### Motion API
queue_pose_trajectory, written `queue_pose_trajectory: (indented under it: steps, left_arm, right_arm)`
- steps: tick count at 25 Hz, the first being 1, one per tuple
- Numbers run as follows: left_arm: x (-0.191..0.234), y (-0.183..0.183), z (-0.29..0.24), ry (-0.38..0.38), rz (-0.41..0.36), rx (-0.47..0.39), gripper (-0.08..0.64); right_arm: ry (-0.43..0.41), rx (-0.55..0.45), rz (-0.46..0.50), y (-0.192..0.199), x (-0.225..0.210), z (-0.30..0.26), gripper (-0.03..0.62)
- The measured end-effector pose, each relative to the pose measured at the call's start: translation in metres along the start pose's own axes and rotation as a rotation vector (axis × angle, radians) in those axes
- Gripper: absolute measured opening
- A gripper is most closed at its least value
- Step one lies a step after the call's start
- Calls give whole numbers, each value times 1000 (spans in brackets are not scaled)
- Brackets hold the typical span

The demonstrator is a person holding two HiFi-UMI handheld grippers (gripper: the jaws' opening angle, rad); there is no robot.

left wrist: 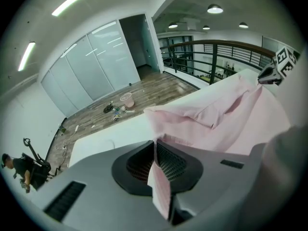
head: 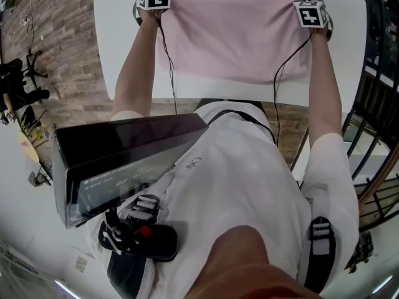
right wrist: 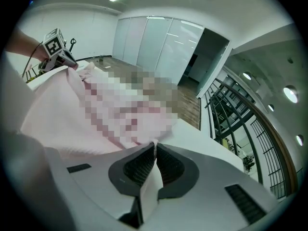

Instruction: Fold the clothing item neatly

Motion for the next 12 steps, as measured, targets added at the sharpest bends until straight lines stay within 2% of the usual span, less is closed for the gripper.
queue_pose_trajectory:
  steps: [4, 6, 7, 9, 12]
  left_arm:
    - [-3, 1, -5, -30, 4, 10, 48]
    - [1, 1, -4, -64, -4, -11, 141]
    - [5, 2, -3, -75, 1, -23, 187]
    - [14, 3, 0, -102, 12, -41, 207]
    - [34, -4, 15, -171, 27, -81, 209]
  right_arm:
    - [-19, 6, -45, 8, -1, -7, 18]
    - [-9, -33, -124, 12, -7, -5, 40]
    - [-6, -55, -174, 14, -12, -5, 83]
    - [-12, -91, -259, 17, -21, -3, 136]
    - [-1, -136, -309, 13, -32, 12, 144]
Point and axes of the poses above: the fingertips, and each gripper's own axes: z backward along the fingers, x to its left, y out of its underside, the point moved 1 cm from there along z, backward along the fingers, and after that the axes turned 13 degrees about -z, right-handed, at the moved point
